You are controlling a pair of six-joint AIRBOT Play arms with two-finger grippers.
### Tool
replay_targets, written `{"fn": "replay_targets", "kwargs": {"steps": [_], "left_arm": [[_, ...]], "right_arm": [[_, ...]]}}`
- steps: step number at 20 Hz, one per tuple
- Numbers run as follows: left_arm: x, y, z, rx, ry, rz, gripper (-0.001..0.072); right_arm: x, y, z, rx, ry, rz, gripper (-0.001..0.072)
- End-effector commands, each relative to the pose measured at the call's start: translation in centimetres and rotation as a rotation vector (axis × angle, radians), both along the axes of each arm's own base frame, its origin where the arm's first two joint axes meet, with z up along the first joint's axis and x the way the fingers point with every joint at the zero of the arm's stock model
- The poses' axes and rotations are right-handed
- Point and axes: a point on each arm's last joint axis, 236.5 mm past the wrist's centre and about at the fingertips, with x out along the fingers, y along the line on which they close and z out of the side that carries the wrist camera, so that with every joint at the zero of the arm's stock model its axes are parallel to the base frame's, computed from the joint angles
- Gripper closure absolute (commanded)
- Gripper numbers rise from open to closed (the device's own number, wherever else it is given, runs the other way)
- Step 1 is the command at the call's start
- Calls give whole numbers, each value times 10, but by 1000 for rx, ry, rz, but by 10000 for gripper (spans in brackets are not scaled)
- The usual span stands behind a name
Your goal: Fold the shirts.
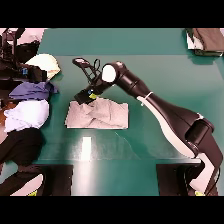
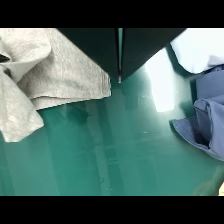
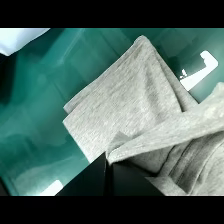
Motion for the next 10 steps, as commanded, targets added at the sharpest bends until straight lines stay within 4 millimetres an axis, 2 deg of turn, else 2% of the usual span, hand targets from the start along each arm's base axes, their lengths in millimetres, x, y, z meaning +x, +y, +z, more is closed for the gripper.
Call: {"fn": "replay_targets", "kwargs": {"steps": [1,5,7,8,9,10], "left_arm": [[-2,1,-1,2,8,2,685],[-5,1,-3,1,22,-1,686],[-6,-3,-3,-14,28,-6,686],[-7,-5,-3,-22,31,-8,686],[-7,-6,-3,-26,34,-10,685],[-7,-6,-3,-29,35,-11,685]], "right_arm": [[2,20,-7,30,-20,-21,702],[-4,40,0,80,-60,-17,701],[-14,49,-4,79,-64,10,693],[-22,55,-8,81,-78,50,531],[-33,63,-10,101,-63,85,286],[-48,73,-4,157,-20,128,113]]}}
